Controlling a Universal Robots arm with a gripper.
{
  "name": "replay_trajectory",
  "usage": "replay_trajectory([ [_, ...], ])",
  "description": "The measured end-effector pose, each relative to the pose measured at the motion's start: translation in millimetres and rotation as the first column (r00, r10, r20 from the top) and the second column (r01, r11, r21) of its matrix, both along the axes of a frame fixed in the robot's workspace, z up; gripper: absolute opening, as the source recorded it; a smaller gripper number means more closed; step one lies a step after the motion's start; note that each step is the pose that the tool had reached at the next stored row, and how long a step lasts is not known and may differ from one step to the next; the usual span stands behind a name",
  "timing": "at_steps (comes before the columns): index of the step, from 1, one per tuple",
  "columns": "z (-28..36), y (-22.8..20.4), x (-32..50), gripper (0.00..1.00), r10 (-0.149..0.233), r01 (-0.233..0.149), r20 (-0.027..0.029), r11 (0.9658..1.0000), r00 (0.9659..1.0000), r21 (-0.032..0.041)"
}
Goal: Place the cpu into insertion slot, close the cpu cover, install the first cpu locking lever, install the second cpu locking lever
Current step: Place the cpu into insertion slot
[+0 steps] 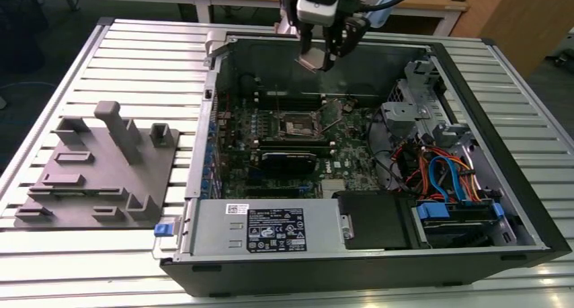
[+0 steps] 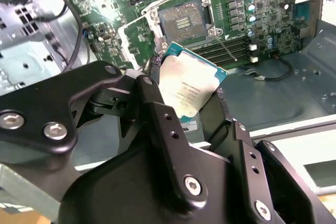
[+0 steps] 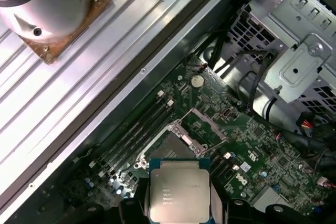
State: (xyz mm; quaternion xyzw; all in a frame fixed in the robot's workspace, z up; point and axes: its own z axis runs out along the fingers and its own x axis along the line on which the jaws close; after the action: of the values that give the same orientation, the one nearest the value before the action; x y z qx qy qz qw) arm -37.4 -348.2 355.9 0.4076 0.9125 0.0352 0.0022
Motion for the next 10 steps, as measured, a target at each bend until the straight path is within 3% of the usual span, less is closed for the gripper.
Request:
replay_trajectory([
  [4,-4.1,0.0,0.0,0.54,-0.058,0.058,-0.0036,0.9983,0.9983,-0.0036],
  [10,-8.4,0.1,0.0,0.54,-0.131,0.131,-0.0099,0.9913,0.9913,-0.0060],
])
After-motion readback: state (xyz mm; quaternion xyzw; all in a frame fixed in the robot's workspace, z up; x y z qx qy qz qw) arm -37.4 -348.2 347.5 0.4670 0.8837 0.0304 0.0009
